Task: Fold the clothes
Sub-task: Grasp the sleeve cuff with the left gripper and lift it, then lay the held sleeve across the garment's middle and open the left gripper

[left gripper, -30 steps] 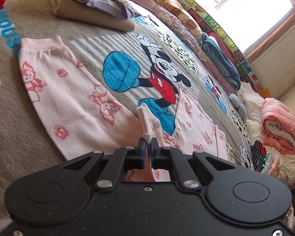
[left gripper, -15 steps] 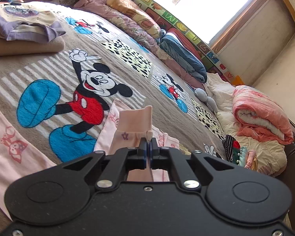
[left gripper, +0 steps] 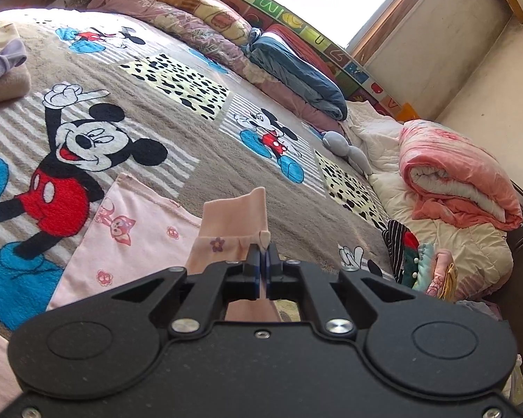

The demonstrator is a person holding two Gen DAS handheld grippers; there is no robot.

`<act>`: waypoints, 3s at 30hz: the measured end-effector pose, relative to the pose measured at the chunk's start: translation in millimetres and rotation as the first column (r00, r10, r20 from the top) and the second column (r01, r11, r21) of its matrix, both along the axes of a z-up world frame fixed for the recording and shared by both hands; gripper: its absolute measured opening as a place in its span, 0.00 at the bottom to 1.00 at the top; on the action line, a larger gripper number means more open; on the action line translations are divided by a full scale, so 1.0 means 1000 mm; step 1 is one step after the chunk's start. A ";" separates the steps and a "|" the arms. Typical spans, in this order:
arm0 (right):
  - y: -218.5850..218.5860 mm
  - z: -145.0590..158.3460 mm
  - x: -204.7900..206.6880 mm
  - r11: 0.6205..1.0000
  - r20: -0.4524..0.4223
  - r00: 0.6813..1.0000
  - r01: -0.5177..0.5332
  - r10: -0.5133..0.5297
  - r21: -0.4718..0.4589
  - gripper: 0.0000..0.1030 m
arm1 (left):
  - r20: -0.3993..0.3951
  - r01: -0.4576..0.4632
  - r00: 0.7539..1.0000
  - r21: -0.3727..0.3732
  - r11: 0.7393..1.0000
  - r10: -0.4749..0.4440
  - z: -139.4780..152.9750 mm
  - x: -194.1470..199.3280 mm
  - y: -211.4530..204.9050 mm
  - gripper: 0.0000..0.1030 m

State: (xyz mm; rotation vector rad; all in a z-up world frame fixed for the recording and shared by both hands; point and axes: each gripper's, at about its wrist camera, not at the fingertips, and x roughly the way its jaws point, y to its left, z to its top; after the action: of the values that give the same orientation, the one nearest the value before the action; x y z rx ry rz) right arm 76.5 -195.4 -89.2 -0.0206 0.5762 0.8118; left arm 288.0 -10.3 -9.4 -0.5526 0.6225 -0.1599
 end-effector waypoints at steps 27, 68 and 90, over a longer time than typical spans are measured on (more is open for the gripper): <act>-0.007 -0.007 0.014 1.000 -0.066 0.998 0.000 0.002 0.027 0.91 | -0.089 0.095 0.993 0.260 0.961 -0.074 -0.060 0.063 -0.069 0.00; 0.033 -0.009 -0.013 0.953 0.152 0.985 -0.035 0.084 -0.301 0.92 | -0.123 0.322 0.947 0.368 0.872 -0.297 -0.075 0.034 -0.086 0.06; 0.031 -0.012 -0.011 0.966 0.123 0.989 -0.045 0.079 -0.254 0.93 | -0.135 0.299 0.954 0.539 0.788 -0.270 -0.076 0.052 -0.123 0.02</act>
State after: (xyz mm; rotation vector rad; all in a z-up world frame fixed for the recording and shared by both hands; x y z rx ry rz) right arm 65.6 -164.0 -101.5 -0.3238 0.5518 0.7875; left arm 340.4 -133.3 -85.1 0.1099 0.7629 -0.2391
